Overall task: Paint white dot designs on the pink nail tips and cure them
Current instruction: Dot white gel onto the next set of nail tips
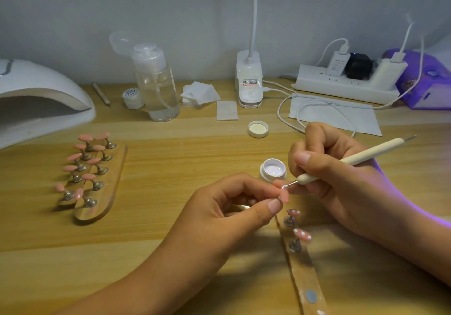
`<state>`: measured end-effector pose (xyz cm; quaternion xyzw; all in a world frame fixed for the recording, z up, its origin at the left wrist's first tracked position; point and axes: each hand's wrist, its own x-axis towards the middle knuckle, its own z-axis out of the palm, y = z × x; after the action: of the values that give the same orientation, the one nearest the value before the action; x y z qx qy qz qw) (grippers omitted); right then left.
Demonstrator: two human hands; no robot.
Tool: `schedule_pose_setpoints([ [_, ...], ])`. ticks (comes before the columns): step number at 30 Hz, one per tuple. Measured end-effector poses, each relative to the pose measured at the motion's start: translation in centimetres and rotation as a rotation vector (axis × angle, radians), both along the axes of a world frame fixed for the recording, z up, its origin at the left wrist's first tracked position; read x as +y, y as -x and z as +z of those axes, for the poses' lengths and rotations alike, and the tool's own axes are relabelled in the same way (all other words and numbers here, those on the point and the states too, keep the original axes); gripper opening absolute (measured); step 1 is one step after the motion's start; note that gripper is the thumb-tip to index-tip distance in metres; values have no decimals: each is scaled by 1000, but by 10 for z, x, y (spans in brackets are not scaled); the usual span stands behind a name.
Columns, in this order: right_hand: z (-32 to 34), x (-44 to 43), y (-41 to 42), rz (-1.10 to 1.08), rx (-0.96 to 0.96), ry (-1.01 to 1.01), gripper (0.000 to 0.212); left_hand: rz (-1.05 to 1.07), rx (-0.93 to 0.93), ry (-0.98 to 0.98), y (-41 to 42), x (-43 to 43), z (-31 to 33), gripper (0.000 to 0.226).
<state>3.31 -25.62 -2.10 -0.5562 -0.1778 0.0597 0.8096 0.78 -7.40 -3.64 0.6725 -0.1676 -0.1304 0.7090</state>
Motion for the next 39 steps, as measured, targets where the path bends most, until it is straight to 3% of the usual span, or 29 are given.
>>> schedule_pose_setpoints([
  [18, 0, -2, -1, -4, 8, 30, 19, 1, -1, -5, 0, 1, -1, 9],
  [22, -1, -7, -10, -104, -46, 13, 18, 4, 19, 6, 0, 2, -1, 10],
  [27, -6, -20, -25, -354, -84, 224, 18, 10, 25, -3, -1, 2, -1, 12],
  [39, -13, -14, -19, -353, -458, 600, 6, 2, 26, -12, 0, 3, -2, 17],
])
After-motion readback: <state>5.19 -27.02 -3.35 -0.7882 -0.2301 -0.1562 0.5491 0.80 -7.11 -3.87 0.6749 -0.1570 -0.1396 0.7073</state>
